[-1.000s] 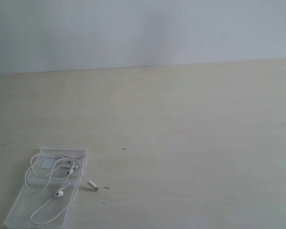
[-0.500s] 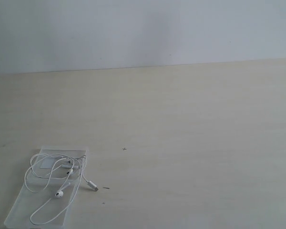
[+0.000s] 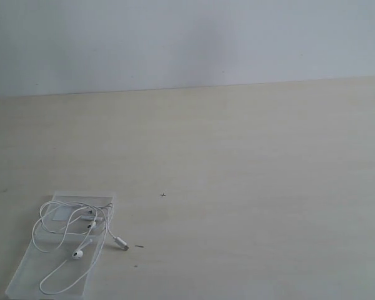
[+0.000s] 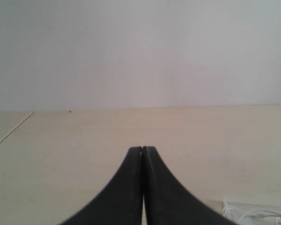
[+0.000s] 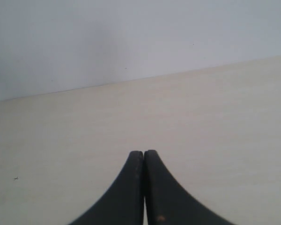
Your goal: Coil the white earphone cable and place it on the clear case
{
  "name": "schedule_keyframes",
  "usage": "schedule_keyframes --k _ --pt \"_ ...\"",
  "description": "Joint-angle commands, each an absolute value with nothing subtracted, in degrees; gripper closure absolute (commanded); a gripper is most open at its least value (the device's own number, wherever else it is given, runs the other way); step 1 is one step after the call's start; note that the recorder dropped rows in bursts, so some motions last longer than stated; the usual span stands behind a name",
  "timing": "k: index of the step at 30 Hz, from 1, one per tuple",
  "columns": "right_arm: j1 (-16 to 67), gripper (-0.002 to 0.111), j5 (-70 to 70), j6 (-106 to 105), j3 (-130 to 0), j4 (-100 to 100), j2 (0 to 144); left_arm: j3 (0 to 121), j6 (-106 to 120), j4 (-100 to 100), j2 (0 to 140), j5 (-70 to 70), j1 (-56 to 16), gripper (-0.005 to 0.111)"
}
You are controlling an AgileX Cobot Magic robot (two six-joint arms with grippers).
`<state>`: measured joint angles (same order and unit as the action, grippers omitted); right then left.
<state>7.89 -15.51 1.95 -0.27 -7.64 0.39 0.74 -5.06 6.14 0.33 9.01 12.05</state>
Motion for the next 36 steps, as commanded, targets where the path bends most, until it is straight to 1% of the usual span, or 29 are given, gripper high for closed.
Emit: schedule_keyframes --k 1,4,8,12,16,23,36 --pt "7.6 0.108 -15.1 1.5 0.0 -7.4 0.0 0.0 -4.8 5.1 0.0 11.9 9.9 0.107" --pt "7.6 0.108 -15.1 1.5 0.0 -7.4 0.0 0.0 -4.8 5.0 0.0 14.6 9.0 0.107" --pt "7.6 0.108 -15.1 1.5 0.0 -7.4 0.0 0.0 -4.8 4.7 0.0 14.9 8.0 0.107" --pt "7.6 0.108 -15.1 1.5 0.0 -7.4 0.0 0.0 -4.8 3.4 0.0 16.0 7.9 0.107" --pt "7.6 0.108 -15.1 1.5 0.0 -7.4 0.0 0.0 -2.6 3.4 0.0 20.1 8.1 0.107" --pt "7.6 0.108 -15.1 1.5 0.0 -7.4 0.0 0.0 -1.2 3.3 0.0 20.2 10.3 0.107" --pt "7.6 0.108 -15.1 1.5 0.0 -7.4 0.0 0.0 -1.2 2.2 0.0 20.4 10.0 0.107"
